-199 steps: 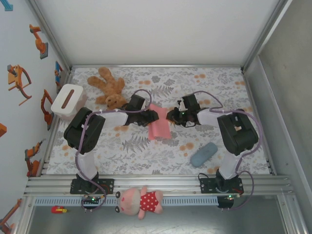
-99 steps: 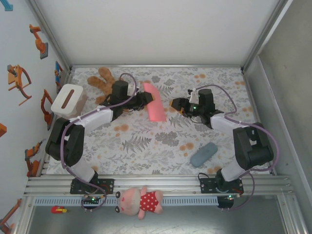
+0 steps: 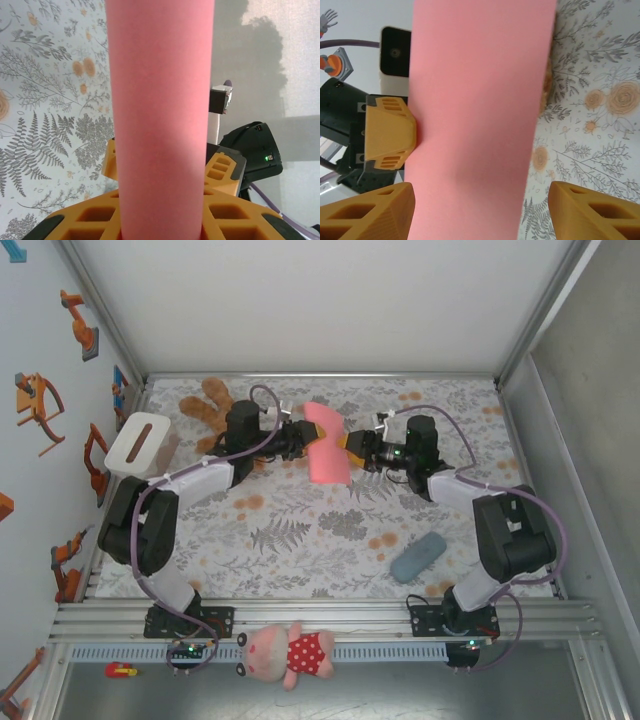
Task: Fold a paper plane with a square sheet of paper (pick it up from the middle)
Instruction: First fold in half a square sheet of paper at the center of the table.
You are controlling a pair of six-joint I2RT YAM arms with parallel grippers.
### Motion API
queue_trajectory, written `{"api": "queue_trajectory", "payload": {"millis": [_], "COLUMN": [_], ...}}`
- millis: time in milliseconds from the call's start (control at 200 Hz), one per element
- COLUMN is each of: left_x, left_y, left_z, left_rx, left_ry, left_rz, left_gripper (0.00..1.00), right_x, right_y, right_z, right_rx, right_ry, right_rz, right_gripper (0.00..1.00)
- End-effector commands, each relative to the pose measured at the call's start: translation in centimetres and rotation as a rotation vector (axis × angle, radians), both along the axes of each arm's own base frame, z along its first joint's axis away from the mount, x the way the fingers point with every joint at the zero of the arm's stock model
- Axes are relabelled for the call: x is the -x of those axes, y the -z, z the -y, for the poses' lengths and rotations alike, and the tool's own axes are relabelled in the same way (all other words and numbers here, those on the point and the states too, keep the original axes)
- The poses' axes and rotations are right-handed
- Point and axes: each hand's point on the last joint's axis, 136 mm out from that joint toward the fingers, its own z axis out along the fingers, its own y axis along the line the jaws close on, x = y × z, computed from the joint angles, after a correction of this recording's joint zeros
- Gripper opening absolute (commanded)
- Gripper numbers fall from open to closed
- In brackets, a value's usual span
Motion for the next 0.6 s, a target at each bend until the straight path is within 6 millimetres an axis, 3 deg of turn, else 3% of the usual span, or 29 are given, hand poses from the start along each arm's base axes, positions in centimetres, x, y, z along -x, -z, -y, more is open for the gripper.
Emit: {"api": "queue_trajectory", "payload": {"millis": [0, 85, 275, 596], "left_x": [0.1, 0.0, -0.2, 0.2], "left_y": [-1.2, -0.5, 0.8, 1.8], "left_z": [0.6, 0.5, -0.1, -0.9], "left_rx": [0.048, 0.037, -0.013, -0.073], "left_ry": [0.042, 0.042, 0.025, 0.032], "left_rz": [0.016, 0.002, -0.017, -0.013], "left_gripper": [0.29, 0.29, 0.29, 0.28], "right_x": [0.0, 0.2, -0.1, -0.7], "right_y": [-2.3, -3.4, -4.3, -2.1], "right_z": [-0.7, -0.8, -0.2, 0.1], "right_rx": [-0.054, -0.079, -0.085, -0.032], "right_ry": [-0.049, -0.062, -0.02, 0.019], "right_rz": [0.049, 0.067, 0.079, 0.022], "right_gripper": [0.7, 0.67, 0.5, 0.25]}}
